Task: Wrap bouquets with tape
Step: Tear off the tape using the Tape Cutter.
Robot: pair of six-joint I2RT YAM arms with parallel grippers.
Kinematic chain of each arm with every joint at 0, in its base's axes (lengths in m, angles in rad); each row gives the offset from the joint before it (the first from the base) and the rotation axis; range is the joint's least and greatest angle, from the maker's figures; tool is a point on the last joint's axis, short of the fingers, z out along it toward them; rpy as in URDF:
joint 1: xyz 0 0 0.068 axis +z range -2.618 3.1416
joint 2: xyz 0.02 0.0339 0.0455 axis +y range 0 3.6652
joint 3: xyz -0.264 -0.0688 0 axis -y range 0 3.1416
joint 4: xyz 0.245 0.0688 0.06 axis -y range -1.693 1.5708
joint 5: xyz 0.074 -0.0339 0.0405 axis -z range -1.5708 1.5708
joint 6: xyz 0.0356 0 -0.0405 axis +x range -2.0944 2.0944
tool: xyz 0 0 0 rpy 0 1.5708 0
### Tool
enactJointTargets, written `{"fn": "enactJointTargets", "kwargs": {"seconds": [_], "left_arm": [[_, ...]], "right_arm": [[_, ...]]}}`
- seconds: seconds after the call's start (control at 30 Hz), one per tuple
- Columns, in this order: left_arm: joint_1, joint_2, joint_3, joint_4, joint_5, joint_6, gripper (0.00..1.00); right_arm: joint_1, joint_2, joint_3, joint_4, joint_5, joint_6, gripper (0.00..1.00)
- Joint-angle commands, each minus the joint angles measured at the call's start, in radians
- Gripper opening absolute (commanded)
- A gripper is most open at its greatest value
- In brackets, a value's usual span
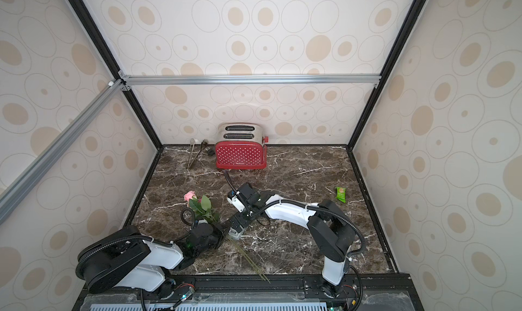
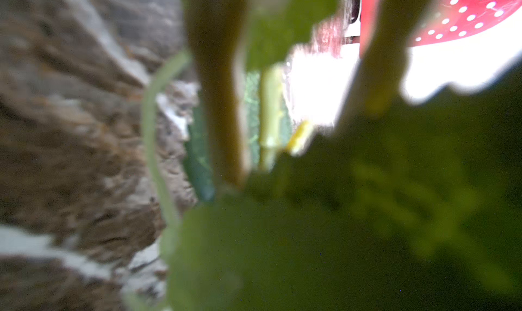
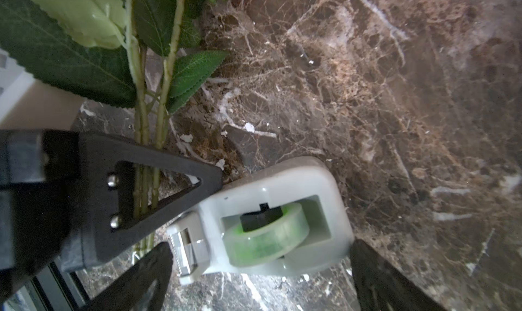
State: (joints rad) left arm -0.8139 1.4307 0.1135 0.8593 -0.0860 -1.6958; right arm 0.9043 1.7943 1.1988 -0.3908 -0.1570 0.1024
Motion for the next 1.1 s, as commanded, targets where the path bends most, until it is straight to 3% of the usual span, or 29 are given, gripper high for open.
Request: {"fn": "enactJointTargets", "kwargs": {"seconds": [0.0, 0.43, 0.63, 0.83, 1.07], "left_arm": [[-0.007, -0.011, -0.004, 0.008, -0.031, -0.021, 0.00], [-0.008, 0.028, 0.006, 0.039, -0.023, -0.024, 0.00], [-0.011, 0.023, 0.011, 0.039, -0.023, -0.024, 0.00], [-0.012, 0.009, 0.016, 0.021, -0.025, -0.020, 0.00], [-0.011, 0.014, 0.022, 0.022, -0.021, -0.017, 0.00]], "right_arm": [[0.032, 0.043, -0.003, -0.051, -0.017, -0.048, 1.00], [0.052, 0.058, -0.004, -0.063, 0.022, -0.067, 1.00], [-0.004, -0.061, -0.071, -0.004, -0.059, 0.001, 1.00], [0.000, -0.124, -0.165, -0.009, -0.099, -0.050, 1.00], [0.031, -0.087, -0.203, 0.021, -0.020, -0.051, 1.00]]}}
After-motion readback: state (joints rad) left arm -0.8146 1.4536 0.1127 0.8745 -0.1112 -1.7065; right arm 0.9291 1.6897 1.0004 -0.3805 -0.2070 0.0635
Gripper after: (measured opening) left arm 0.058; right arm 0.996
